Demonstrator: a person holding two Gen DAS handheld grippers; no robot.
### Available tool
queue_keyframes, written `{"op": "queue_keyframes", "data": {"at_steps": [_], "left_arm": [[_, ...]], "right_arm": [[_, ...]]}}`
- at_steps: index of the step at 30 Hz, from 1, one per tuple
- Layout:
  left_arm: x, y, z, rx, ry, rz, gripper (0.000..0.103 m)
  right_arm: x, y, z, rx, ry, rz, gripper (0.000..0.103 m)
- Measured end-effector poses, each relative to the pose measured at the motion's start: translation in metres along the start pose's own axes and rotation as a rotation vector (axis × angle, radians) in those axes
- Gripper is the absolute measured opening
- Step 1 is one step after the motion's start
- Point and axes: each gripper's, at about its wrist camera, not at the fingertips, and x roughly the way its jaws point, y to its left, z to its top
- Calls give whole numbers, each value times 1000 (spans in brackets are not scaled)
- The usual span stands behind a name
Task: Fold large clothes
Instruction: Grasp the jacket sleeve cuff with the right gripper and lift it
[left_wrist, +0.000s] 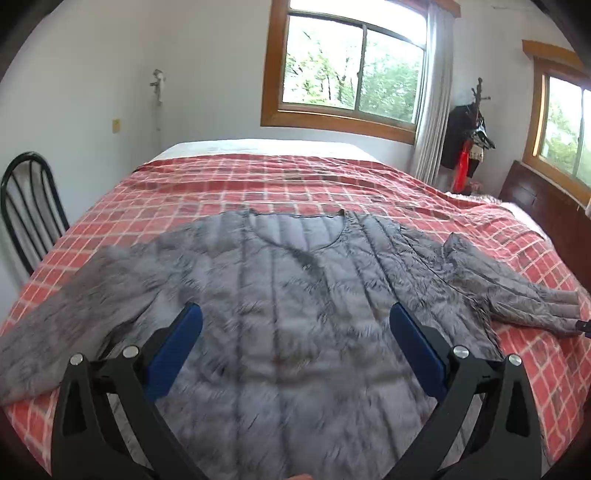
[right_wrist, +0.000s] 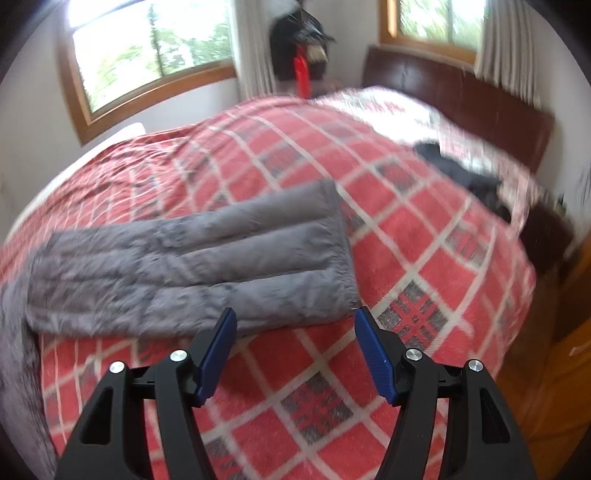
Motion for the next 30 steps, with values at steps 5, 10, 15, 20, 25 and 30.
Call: {"op": "queue_keyframes", "data": {"at_steps": [5,10,15,20,25,30], "left_arm": [[22,-9,5,8,-1,-12,100],[38,-6,3,1,22,-7,100],[39,5,4,-12,37,-7,100],[28,10,4,6,29,1,100],[14,23,9,7,24,21,100],[-2,43,19,-13,22,32,100]], "right_arm": [[18,-17,14,27,-37,-63,72],[44,-11,24,-25,-35,-114,83],[40,10,23,-94,-21,-69,40],[38,16,28,-106,-3,-69,10],[-12,40,33,-130,-74,21,8],[-78,98,38,-211,-159,134,7]]}}
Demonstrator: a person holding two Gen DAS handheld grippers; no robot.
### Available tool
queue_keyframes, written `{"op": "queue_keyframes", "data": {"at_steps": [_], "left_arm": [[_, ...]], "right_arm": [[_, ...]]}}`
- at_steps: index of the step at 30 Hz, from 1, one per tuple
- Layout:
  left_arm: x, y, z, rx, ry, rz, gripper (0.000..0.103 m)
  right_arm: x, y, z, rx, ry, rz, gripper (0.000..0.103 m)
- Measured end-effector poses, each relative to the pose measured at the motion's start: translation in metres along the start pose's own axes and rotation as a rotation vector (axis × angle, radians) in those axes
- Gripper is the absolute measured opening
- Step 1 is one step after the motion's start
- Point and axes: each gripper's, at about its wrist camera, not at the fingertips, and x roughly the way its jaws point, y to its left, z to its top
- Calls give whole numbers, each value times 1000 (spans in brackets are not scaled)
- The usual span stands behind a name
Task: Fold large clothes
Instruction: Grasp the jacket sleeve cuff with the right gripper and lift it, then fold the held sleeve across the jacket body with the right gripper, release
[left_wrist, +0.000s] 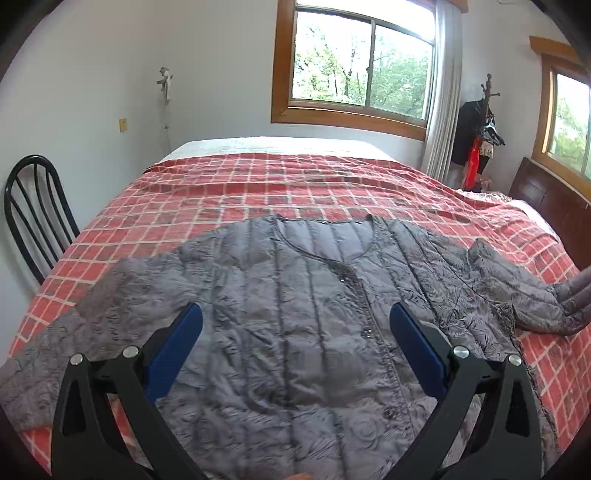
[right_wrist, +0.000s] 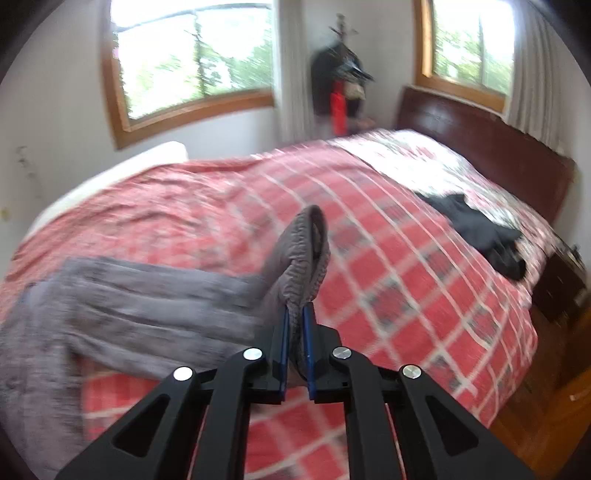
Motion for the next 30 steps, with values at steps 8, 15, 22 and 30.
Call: {"op": "queue_keyframes", "data": {"at_steps": [8,15,22,30], "left_arm": [[-24,28,9,7,15,-4,100],[-21,55,25,-23,66,-37,100],[6,73,29,10,115,-47,100],[37,93,10,1,197,-93,100]], "right_arm": [[-62,143,20,-171,-69,205,7],[-63,283,5,-319,-29,349,7],[-8,395,-54,-469,103,392,7],[48,458,-120,-576,224,400,6]]}}
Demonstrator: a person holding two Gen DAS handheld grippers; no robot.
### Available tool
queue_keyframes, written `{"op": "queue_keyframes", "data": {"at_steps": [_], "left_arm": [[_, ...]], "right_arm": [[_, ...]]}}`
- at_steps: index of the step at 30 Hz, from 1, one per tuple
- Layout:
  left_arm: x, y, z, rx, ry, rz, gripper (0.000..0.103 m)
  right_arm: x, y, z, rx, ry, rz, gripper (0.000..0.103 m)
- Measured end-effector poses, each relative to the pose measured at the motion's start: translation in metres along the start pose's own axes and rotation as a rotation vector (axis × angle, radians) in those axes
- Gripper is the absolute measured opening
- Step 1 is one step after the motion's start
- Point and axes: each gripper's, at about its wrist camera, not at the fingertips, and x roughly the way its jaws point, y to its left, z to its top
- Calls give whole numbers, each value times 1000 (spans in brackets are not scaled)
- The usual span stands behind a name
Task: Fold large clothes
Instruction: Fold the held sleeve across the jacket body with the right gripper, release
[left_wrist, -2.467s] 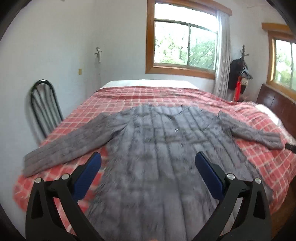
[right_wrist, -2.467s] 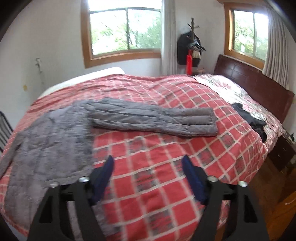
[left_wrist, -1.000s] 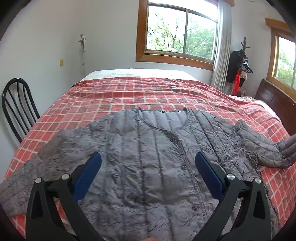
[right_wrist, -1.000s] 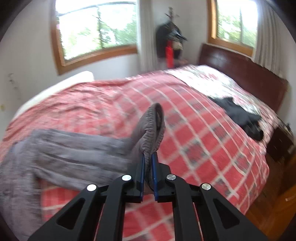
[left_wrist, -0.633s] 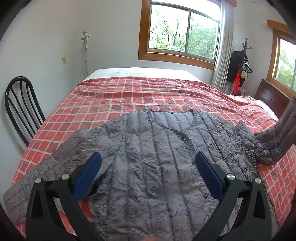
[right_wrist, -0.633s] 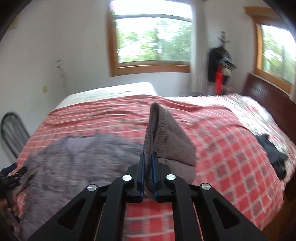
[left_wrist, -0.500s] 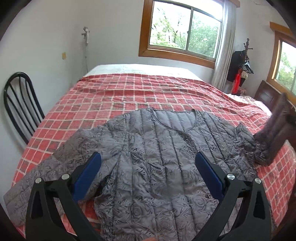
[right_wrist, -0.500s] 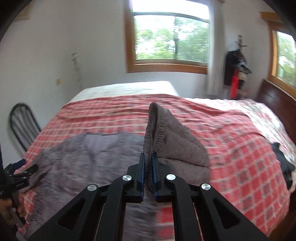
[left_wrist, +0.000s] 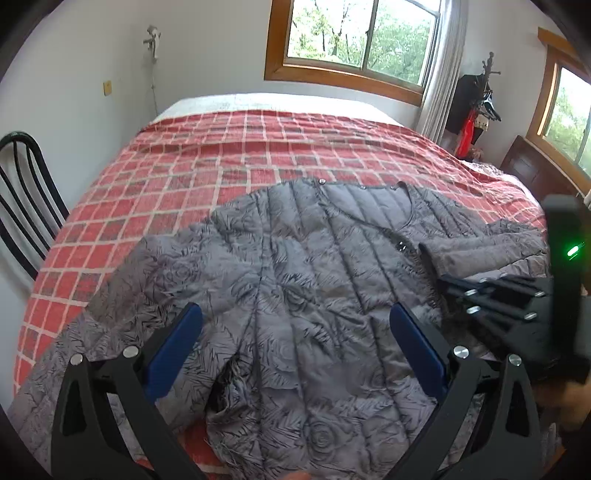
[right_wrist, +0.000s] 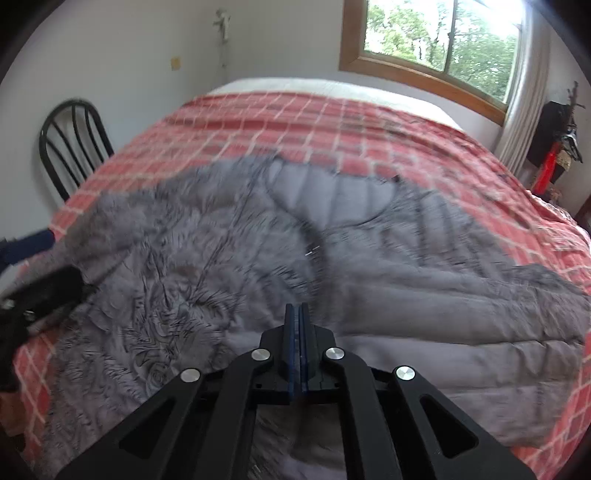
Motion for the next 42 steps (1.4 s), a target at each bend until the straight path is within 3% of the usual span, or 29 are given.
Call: {"op": "queue_keyframes", "data": {"at_steps": [4,6,9,12,16,21,23,25,26,27,29,36,42], "left_arm": [[7,3,0,-29,26,-41,100],[7,-5,2,-13,20,-54,100],[10,-29,9,11,19,-94,100],[16,-61,16,43,22,-149,100],[36,-110,26,97,36,-146,100],[81,-142,24,93,159,-182,100],[108,-154,17,93,251,-195,100],[117,-165,12,103,268,-198,98],[116,-168,12,111,254,-198,77],[115,-171,12,107,253,-229,50],[111,-171,16,84,256,-255,10],[76,-153,36,59,180,-257,7],[19,-96,68,34,68,-165,6]], "right_arm": [[-8,-1,-10,-30,-3,-18,18],[-34,-10,-16,-52,-42,-39,35],[-65,-31,-23,-62,-79,-97,48],[-82,-60,-27,-49,-100,-161,51],[-91,-97,-40,-27,-83,-202,51],[-89,-121,-49,-9,-73,-201,51],[-83,-128,-52,-1,-66,-195,52],[-77,-134,-56,6,-57,-184,52],[-75,-136,-57,9,-55,-182,52],[-73,-137,-58,11,-53,-179,52],[-73,-139,-60,11,-56,-174,52],[-92,-136,-54,16,-86,-166,52],[-115,-145,-41,68,-120,-113,52]]}}
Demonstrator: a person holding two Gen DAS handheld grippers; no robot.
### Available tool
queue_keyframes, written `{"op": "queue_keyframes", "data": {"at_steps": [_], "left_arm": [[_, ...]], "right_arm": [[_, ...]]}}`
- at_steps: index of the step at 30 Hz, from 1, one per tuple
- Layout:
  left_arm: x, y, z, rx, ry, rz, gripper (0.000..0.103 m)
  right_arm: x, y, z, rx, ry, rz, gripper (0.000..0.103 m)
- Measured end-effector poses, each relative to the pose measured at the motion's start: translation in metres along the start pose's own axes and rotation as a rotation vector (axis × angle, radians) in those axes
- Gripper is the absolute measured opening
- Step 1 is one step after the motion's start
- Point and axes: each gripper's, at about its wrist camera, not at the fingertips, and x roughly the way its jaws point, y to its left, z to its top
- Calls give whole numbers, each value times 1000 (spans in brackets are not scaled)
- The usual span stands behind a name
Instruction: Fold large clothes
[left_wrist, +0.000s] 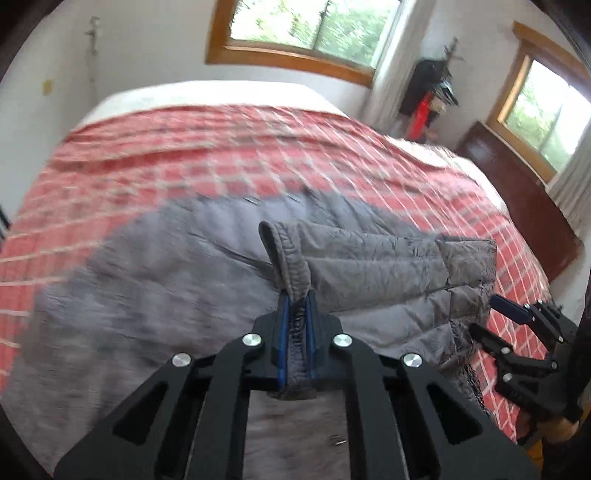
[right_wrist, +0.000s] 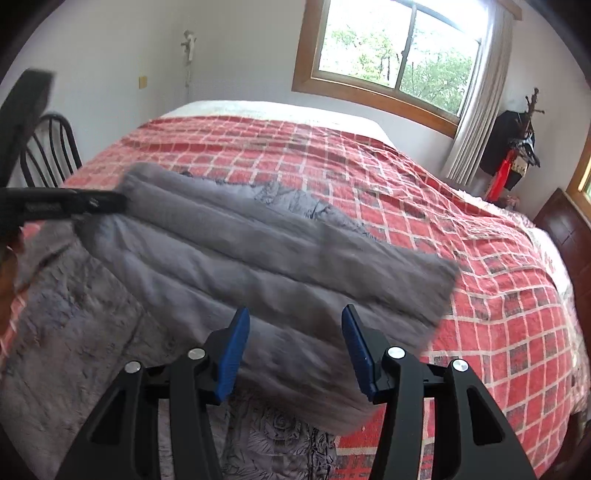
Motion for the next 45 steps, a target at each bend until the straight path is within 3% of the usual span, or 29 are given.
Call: {"op": "queue_keyframes", "data": {"at_steps": [5,9,14,20,25,27,28,30,37,40,45], "left_arm": [[-36,64,11,-63,-28,106,6],[-41,112,2,-111,-4,167,6],[-8,153,-20,-160,65,199,6],[27,164,-41,-159,123,236,8],[-7,156,-34,-154,49,272,23],[-24,146,-33,-158,7,228,55],[-29,140,-32,-151,-8,199,58],[-28,125,-32,-127,-5,141,59],[35,130,-53,-151,125,167,60],[14,134,-53,-174,89,136,59],[-56,160,-74,-192,-5,179,78]], "right_arm": [[-2,-2,15,17,-14,32,52],[20,-6,23,53,18,73,52],[57,-12,26,89,69,86,52],[94,4,21,20,115,80,53],[117,17,11,-32,183,62,53],[111,18,13,-24,173,76,54],[104,20,15,-16,156,93,54],[96,27,19,-24,134,95,60],[110,49,8,-70,179,77,63],[94,52,15,-77,147,97,63],[55,75,26,-101,67,150,67]]}}
